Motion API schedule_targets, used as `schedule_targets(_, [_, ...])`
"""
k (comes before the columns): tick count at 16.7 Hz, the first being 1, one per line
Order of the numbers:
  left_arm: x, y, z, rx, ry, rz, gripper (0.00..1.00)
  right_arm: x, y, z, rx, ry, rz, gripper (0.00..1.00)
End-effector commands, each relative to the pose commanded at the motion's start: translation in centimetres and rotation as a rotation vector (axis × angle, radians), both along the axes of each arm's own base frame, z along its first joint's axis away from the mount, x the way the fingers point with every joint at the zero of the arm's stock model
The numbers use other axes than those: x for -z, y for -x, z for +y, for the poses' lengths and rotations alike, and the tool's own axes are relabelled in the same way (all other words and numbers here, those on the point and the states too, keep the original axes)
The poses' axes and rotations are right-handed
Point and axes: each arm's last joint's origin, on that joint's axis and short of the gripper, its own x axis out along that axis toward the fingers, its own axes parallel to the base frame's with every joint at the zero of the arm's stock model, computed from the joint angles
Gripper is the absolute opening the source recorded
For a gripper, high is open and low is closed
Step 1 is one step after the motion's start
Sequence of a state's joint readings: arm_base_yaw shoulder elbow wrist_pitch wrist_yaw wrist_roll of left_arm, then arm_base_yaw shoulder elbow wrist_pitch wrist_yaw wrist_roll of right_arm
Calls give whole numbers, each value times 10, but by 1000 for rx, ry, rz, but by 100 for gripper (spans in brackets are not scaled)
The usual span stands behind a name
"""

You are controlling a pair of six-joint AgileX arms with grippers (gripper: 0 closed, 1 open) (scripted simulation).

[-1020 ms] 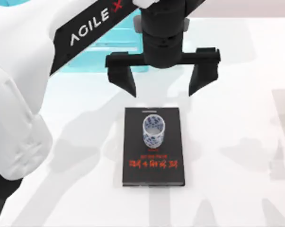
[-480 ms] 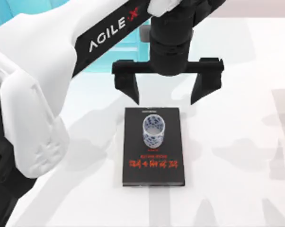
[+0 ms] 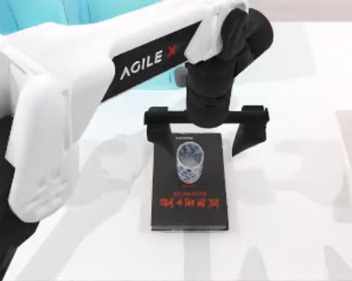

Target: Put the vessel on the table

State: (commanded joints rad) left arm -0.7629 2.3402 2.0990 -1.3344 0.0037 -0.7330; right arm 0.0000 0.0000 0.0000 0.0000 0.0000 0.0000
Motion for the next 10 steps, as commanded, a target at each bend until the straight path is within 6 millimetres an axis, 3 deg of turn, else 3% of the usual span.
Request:
schedule_targets(4, [30, 3, 2, 0, 3, -3, 100, 0, 0, 0, 0, 0, 0, 100])
schedule_targets(8, [32, 4, 2, 0, 3, -3, 100, 0, 0, 0, 0, 0, 0, 100])
schedule_targets(10, [32, 4, 2, 0, 3, -3, 85, 0, 0, 0, 0, 0, 0, 100])
